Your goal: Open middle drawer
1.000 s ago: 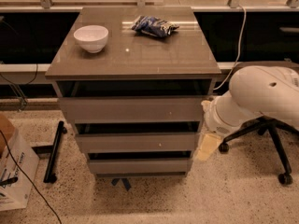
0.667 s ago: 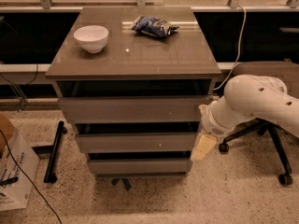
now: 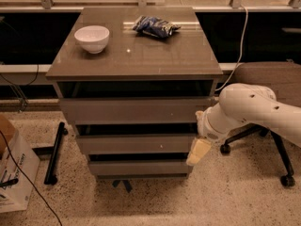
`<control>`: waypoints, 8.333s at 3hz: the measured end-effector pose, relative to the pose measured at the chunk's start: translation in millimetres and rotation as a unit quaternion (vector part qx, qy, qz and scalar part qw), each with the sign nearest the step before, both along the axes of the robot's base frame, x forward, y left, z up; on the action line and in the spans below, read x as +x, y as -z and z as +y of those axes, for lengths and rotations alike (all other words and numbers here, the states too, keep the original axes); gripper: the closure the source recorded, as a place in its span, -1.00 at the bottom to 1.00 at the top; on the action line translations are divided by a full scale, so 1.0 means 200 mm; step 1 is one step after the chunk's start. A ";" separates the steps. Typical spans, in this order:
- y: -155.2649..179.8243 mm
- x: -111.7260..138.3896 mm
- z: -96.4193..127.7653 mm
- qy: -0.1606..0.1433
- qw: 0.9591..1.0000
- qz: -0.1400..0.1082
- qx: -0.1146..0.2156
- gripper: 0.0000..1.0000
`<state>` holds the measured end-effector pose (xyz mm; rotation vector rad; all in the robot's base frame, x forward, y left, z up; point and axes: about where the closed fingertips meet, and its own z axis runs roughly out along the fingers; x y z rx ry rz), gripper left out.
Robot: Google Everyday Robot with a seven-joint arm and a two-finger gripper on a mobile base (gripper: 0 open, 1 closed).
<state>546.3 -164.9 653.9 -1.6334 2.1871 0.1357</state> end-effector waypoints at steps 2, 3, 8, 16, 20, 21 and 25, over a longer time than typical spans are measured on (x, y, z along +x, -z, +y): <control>0.35 0.06 0.01 0.019 0.999 0.006 0.047 -1.00; 0.51 0.11 0.01 0.028 0.998 0.007 0.060 -1.00; 1.06 0.50 0.20 0.017 0.996 0.039 0.081 -1.00; 1.07 0.50 0.18 0.016 0.994 0.066 0.089 -0.98; 1.17 0.38 0.14 -0.054 0.989 0.134 0.032 0.00; 1.17 0.38 0.14 -0.054 0.989 0.134 0.032 0.46; 1.18 -0.02 0.07 0.017 0.985 0.166 0.047 -1.00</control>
Offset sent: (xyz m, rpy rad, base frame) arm 0.0211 -0.0023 -0.1085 0.1572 0.0118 -0.0780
